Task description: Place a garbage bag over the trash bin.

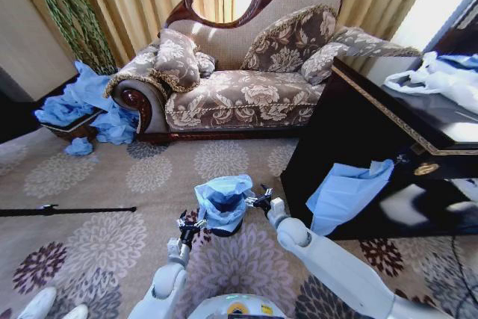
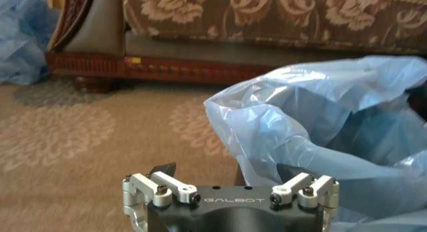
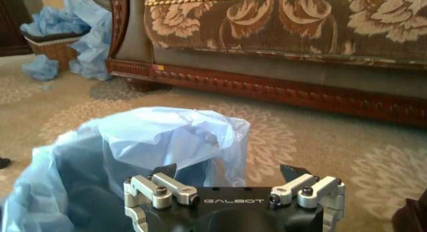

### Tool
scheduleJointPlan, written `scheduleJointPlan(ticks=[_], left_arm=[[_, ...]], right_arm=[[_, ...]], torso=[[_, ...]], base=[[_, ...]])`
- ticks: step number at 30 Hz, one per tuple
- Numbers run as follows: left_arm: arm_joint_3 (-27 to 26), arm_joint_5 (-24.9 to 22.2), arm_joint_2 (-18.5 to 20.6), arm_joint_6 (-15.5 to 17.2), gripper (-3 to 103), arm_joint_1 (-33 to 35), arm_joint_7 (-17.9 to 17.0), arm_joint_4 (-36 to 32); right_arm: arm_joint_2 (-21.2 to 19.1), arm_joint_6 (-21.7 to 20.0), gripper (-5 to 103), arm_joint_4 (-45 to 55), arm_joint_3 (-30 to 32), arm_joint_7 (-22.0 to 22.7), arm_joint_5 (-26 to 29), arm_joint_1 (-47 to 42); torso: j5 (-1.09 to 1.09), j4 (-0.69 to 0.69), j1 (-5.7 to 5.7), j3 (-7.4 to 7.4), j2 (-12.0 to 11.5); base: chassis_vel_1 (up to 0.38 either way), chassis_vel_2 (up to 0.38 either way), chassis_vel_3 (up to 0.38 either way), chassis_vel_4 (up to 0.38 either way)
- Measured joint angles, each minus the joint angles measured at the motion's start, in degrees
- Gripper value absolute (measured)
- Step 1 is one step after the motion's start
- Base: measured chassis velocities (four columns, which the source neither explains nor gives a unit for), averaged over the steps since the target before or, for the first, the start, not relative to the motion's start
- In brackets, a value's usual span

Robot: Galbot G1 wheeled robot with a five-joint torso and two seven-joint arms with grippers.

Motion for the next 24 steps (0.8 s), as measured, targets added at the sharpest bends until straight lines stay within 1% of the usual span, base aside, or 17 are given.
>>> scheduleJointPlan(ticks=[1,3,5,6,9,10,12,14,17,23,24], left_arm=[[0.00,0.00,0.00,0.00,100,0.00,0.00,0.00],[-0.01,-0.02,-0.17,-1.40,100,-0.38,-0.36,2.24],[-0.02,-0.16,-0.10,-3.00,100,-0.76,-1.54,4.48],[-0.02,-0.16,-0.10,-3.00,100,-0.76,-1.54,4.48],[-0.19,-1.14,-0.01,-4.16,100,-0.91,-4.03,6.28],[-0.19,-1.14,-0.01,-4.16,100,-0.91,-4.03,6.28],[-0.35,-2.22,0.10,-4.17,100,-0.72,-5.45,6.20],[-0.41,-2.53,0.15,-4.17,100,-0.64,-5.72,5.99],[-0.48,-4.62,0.49,-3.91,100,-0.60,-6.38,4.17],[-0.18,-8.04,0.10,-3.67,100,-0.78,-6.30,0.27],[-0.18,-8.04,0.10,-3.67,100,-0.78,-6.30,0.27]], right_arm=[[0.00,0.00,100,0.00,0.00,0.00,0.00,0.00],[0.59,0.12,100,0.42,0.02,0.48,-0.03,-0.33],[0.71,0.27,100,0.85,0.00,0.62,-0.03,-0.38],[0.71,0.27,100,0.85,0.00,0.62,-0.03,-0.38],[0.57,0.66,100,1.52,-0.08,0.69,0.07,-0.52],[0.57,0.66,100,1.52,-0.08,0.69,0.07,-0.52],[0.56,0.74,100,1.92,0.11,0.93,0.26,-0.69],[0.55,0.78,100,2.07,0.23,1.02,0.30,-0.72],[0.05,0.77,100,3.13,0.83,1.25,0.78,-0.75],[-0.91,0.59,100,4.90,1.89,1.44,1.03,-1.40],[-0.91,0.59,100,4.90,1.89,1.44,1.03,-1.40]], torso=[[0.00,0.00,0.00,0.00,0.00],[-0.02,-0.01,0.00,0.00,0.00],[-0.01,0.00,0.00,0.00,0.00],[-0.01,0.00,0.00,0.00,0.00],[-0.01,0.00,0.00,0.00,0.00],[-0.01,0.00,0.00,0.00,0.00],[-0.01,-0.01,0.00,0.00,0.00],[-0.01,0.00,0.00,0.00,0.00],[0.00,0.00,0.00,0.00,0.00],[0.00,0.00,0.00,0.00,0.00],[0.00,0.00,0.00,0.00,0.00]], base=[[0.000,0.000,0.000,0.000],[0.000,0.000,0.000,0.000],[0.000,0.000,0.000,0.000],[0.000,0.000,0.000,0.000],[0.000,0.000,0.000,0.000],[0.000,0.000,0.000,0.000],[0.000,0.000,0.000,0.000],[0.000,0.000,0.000,0.000],[0.000,0.000,0.000,0.000],[0.000,0.000,0.000,0.000],[0.000,0.000,0.000,0.000]])
